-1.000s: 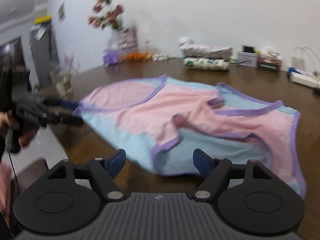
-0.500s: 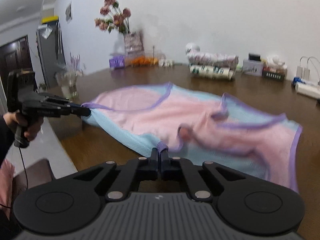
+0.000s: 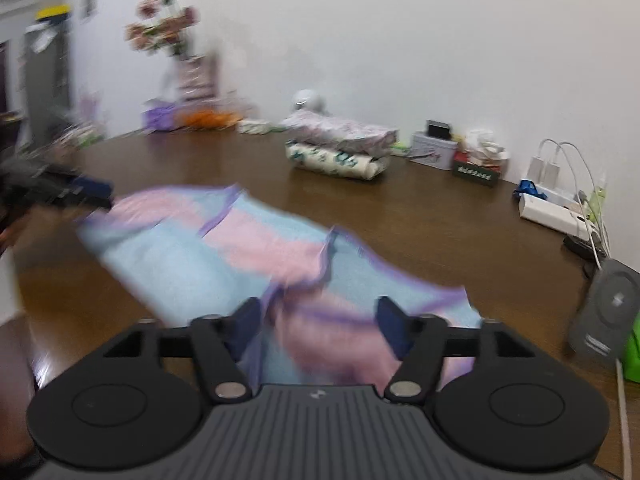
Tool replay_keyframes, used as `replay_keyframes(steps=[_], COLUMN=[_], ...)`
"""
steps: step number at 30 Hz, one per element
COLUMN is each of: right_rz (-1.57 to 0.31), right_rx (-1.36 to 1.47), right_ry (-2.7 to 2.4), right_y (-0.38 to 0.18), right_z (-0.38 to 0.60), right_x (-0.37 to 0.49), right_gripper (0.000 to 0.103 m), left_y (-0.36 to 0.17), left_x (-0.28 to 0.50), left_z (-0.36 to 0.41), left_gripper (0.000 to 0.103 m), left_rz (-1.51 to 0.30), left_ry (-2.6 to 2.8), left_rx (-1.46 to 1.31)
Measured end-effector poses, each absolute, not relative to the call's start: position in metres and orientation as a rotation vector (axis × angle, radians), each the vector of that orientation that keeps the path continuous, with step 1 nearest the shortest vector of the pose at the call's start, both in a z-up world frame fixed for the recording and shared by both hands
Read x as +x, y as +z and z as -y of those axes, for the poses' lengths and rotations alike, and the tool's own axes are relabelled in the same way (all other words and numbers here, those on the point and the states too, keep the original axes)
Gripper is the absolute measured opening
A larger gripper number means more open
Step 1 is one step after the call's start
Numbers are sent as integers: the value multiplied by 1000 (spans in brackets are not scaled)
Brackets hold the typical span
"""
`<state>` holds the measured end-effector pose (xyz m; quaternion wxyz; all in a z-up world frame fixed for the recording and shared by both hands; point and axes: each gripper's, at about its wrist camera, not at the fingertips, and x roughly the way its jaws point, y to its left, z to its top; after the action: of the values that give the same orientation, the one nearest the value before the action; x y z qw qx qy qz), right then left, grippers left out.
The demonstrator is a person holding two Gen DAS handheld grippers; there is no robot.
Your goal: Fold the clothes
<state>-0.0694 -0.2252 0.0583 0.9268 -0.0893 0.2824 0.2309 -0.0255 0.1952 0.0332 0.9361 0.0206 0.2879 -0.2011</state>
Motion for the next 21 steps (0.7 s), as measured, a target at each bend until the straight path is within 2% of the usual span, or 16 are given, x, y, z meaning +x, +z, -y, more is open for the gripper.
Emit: replay_keyframes(steps=[4,5,6,7,8,13,15,16,17,18,21], right_rz=[-645,-655,-671,-689,-709,-710,-705,-678,-664,-654,-602], right_rx=[-242,-265,-280,-293,-284,-285,-290,-321,-366,-414,-420], right_ry=[532,529,524,519,507,377,313,244,183,126,130], right_y=[46,42,38,34,34,52,55,51,45,39,41], right_z=[233,230,228,225,227,249,257,257,254,251,241], right_x=[-100,-103,-102,-100,-95,-57,-37,-30,-25,-20,-34], right_gripper=[71,64,54,19,4,4,18,33,44,47,47], left_y=[17,15,13,10,10,6,5,4,4,5,6], left_x=[-30,-30,-30,-30,-29,-28,-28,-28,-27,-27,-27], left_z=[-192,-192,-192,-192,-194,-193,-193,-193,-193,-193,-193], left_gripper=[53,53,53,53,53,53,54,55,55,55,54], left_rz=[-626,-627,-628,-629,-633,-633,-624,-621,-618,-620,-630], left_ry=[-373,-366,-359,-352,-349,-325,-321,-319,-316,-313,-303], left_rx=[82,87,91,95,95,127,124,121,119,118,117])
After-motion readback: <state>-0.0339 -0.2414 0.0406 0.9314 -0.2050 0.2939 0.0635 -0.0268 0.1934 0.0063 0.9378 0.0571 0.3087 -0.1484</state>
